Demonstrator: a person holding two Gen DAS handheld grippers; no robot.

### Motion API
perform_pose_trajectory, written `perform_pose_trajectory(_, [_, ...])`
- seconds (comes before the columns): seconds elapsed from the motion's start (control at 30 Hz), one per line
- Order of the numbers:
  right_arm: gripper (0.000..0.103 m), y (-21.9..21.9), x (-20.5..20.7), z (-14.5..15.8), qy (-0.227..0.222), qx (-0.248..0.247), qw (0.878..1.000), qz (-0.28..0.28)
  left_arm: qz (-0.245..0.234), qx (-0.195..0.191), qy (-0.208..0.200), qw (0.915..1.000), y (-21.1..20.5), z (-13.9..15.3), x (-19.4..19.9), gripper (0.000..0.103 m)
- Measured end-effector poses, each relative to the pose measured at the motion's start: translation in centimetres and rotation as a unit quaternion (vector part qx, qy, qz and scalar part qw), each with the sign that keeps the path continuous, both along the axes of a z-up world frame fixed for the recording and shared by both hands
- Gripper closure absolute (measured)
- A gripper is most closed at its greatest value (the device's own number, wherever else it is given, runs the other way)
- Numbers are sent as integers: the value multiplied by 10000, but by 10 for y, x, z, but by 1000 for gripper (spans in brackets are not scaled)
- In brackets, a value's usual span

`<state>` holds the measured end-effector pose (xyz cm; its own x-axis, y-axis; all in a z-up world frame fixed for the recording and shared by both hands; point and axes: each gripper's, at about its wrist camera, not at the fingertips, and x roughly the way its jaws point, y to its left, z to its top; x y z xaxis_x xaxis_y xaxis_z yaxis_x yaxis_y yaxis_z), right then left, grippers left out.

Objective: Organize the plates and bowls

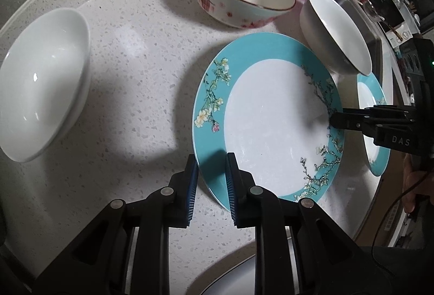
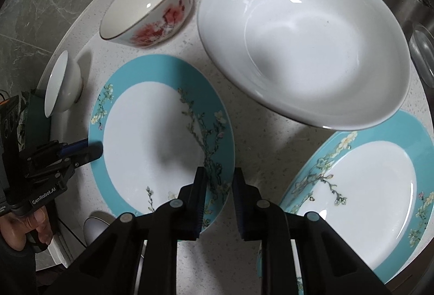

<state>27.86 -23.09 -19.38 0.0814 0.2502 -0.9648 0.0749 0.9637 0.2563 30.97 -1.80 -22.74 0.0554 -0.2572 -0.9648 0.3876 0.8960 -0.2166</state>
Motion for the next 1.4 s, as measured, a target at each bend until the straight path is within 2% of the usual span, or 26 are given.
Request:
perform_pose_trajectory(0.4, [82,-14,-7,21,-123,136,9998,30,89,-58,-82,9999,7,25,-7,86])
perform_pose_trajectory(0.77, [82,-3,-22,46,-347,310,9982,367,376,15,-323,9988,28,59,-40,86])
perform_pose_trajectory(1.1, [82,20,-50,62,-461,522,9939,858,880,87,-399,9953,50,79,-106,85])
perform_pose_trajectory(1.4, [82,44,-83,69,-470,646,9875,1356,1366,90,-297,9901,71,77,-180,85])
